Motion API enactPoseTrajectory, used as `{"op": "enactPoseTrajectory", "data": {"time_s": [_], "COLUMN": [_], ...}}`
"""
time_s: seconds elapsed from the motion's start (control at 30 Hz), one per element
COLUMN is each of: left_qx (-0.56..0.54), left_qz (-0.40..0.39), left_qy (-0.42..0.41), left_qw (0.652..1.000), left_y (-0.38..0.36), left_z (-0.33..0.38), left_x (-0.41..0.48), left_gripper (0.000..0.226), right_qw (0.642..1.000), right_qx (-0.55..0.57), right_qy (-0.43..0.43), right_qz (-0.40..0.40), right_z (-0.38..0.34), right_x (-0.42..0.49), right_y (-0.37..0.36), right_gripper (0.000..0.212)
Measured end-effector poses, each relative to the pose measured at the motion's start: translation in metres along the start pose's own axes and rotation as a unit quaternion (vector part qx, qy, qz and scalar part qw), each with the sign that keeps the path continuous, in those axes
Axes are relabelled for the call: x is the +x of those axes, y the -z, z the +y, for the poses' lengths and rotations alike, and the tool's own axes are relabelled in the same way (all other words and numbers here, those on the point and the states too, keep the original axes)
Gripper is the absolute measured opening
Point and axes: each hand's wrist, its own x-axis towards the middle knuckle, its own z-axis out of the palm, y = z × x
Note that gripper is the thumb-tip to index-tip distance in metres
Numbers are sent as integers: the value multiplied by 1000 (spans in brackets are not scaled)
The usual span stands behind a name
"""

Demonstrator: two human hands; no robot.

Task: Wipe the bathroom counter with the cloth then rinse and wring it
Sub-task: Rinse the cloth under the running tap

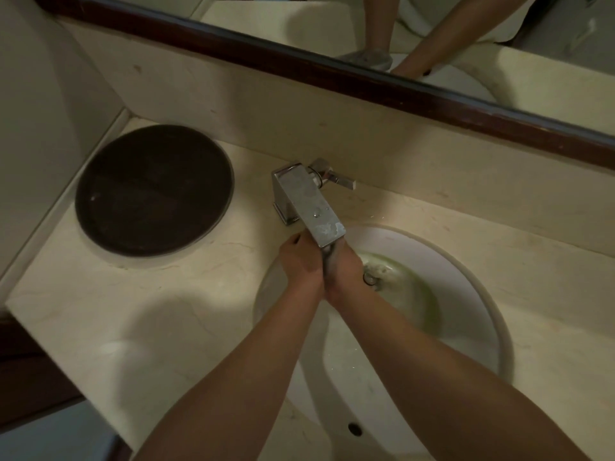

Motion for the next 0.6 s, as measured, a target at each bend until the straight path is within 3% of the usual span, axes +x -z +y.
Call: {"op": "enactPoseTrajectory", "data": {"time_s": [0.2, 0.3, 0.43, 0.5, 0.53, 0.57, 0.6], "left_qx": [34, 33, 35, 48, 35, 18, 26], "left_qz": [3, 0, -137, -216, -252, -288, -311], "left_qy": [-36, -30, 9, 51, 50, 44, 23], "left_qw": [999, 999, 990, 974, 966, 957, 950], "left_y": [-5, -5, 2, 15, 22, 30, 37], "left_z": [-3, -5, 8, 15, 18, 19, 18], "left_x": [6, 7, 0, 2, 4, 5, 8], "left_gripper": [39, 35, 12, 30, 28, 22, 32], "right_qw": [997, 998, 996, 992, 988, 984, 982], "right_qx": [-70, -39, -69, -57, -28, -21, -31], "right_qy": [33, 37, 1, -40, -66, -76, -67], "right_qz": [-4, 20, -58, -107, -135, -159, -172], "right_z": [-6, -12, -26, -40, -47, -54, -58], "right_x": [3, 1, 1, 6, 11, 13, 16], "right_y": [1, 3, 19, 36, 45, 54, 60], "right_gripper": [35, 28, 28, 40, 43, 38, 32]}}
